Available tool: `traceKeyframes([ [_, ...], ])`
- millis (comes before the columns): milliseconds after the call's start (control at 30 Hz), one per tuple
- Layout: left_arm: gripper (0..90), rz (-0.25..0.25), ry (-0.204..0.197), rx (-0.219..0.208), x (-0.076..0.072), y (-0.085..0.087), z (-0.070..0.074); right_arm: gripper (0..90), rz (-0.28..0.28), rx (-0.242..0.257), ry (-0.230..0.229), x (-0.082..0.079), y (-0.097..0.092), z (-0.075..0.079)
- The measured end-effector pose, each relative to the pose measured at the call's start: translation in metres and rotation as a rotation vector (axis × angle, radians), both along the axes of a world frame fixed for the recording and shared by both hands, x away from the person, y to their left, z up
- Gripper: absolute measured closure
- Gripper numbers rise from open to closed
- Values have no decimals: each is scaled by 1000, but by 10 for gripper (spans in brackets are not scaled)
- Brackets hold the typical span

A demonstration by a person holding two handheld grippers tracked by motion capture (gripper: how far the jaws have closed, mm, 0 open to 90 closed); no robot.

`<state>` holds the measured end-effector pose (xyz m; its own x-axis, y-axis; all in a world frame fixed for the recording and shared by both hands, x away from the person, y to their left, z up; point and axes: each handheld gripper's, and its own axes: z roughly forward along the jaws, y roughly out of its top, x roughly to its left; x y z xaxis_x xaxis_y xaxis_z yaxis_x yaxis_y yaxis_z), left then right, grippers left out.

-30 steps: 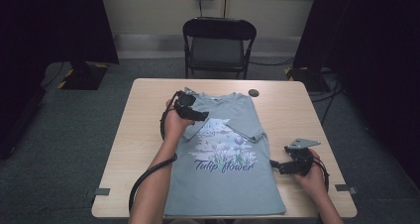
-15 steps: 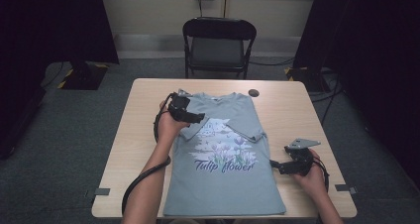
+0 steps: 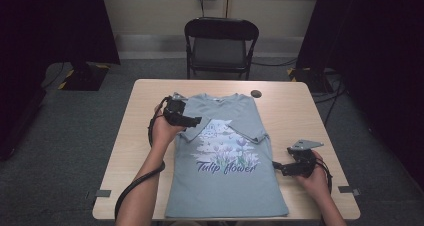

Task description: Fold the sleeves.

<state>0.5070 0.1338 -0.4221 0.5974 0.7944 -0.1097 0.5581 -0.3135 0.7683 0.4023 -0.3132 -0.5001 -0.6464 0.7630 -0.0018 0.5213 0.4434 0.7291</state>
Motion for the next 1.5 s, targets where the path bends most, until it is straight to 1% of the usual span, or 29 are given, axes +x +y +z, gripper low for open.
traceKeyframes([
  [167,150,4,-3,4,-4,9,0,111,0,0,0,0,0,0],
  [300,150,14,-3,-2,-7,14,0,111,0,0,0,0,0,0],
  [333,150,11,-2,1,-7,16,0,111,0,0,0,0,0,0],
  [433,150,12,0,-7,-10,19,-1,111,0,0,0,0,0,0],
  [467,150,11,2,1,-10,20,-1,111,0,0,0,0,0,0],
  [867,151,14,6,-6,-20,31,-8,111,0,0,0,0,0,0],
  [1333,153,19,14,0,-30,43,-14,111,0,0,0,0,0,0],
  [1500,153,18,14,-4,-34,46,-16,110,0,0,0,0,0,0],
])
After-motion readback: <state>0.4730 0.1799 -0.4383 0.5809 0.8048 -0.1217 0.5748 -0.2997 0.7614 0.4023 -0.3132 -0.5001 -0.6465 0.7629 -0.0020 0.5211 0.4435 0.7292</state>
